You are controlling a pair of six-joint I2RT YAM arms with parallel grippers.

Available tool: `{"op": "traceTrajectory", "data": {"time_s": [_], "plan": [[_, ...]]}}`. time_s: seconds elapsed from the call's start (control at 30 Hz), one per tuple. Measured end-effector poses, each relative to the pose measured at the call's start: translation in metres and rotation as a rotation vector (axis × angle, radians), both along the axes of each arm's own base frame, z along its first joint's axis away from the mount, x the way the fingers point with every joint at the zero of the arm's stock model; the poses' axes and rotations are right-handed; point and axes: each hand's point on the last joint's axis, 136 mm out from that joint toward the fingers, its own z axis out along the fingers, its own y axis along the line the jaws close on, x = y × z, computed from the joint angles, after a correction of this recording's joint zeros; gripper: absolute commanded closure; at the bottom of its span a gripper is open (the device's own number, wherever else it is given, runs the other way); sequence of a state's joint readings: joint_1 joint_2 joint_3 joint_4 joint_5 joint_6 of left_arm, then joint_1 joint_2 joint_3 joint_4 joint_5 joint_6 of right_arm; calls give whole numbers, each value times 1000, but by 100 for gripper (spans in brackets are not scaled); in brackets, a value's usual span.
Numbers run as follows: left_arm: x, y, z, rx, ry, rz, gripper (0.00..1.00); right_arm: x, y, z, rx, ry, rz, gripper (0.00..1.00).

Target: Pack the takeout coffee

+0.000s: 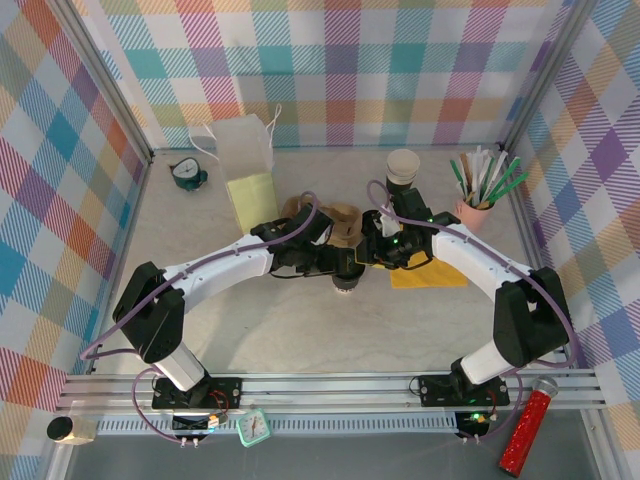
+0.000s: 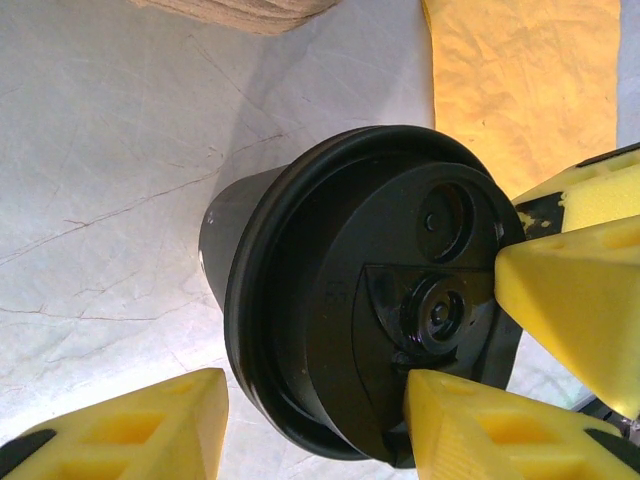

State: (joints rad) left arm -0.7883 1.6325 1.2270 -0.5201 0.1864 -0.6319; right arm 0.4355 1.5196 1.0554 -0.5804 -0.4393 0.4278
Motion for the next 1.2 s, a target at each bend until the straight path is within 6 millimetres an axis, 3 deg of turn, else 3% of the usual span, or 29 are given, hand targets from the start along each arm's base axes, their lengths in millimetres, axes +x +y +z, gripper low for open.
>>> {"op": "traceTrajectory", "data": {"time_s": [0.5,0.63,0.7,1.2], "plan": [[11,6,9,23,-7,11,46,4,0,17,-22,6,-1,49],[12,7,10,14,-2,12,50,2,3,19,-7,14,7,49],[12,7,10,13,-1,9,59,0,4,19,-2,17,14,49],[11,5,1,-5,-11,0,61,-15,7,0,-16,54,64,55]]}}
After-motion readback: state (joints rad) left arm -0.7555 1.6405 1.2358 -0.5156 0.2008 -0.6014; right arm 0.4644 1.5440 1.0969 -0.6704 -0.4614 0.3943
